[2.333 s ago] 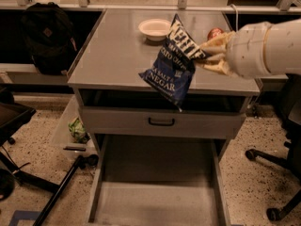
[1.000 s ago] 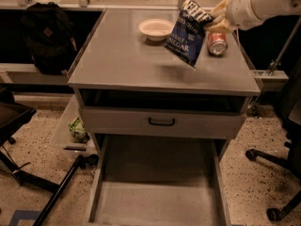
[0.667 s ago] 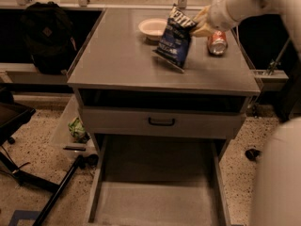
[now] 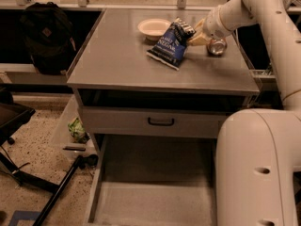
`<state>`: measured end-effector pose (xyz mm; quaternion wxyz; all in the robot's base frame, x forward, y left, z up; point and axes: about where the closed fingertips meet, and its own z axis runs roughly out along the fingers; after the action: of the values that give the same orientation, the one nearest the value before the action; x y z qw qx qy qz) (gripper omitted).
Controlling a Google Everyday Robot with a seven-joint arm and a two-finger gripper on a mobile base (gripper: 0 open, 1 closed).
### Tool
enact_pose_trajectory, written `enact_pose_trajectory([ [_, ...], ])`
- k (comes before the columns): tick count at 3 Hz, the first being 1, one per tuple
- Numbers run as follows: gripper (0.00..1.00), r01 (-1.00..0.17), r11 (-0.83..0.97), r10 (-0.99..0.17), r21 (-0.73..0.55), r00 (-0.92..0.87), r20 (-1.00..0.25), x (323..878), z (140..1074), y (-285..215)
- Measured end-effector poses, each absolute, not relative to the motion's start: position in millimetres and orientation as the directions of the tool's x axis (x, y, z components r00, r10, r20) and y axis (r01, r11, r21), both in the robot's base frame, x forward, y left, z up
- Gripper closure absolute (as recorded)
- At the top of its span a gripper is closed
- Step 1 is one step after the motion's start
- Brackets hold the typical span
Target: Pick blue chip bag from middle drawer and place on counter
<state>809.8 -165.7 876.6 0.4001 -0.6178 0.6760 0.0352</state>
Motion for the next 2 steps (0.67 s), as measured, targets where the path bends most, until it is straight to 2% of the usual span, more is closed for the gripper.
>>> enact_pose_trajectory([
  [1,0.81,-0.859,0.234,-0.803,-0.455,0.092,-0.588,811.8,881.8,-164.3],
  [2,0.58,-0.859,0.234,-0.803,-0.455,0.092,-0.588,811.8,881.7,-164.3],
])
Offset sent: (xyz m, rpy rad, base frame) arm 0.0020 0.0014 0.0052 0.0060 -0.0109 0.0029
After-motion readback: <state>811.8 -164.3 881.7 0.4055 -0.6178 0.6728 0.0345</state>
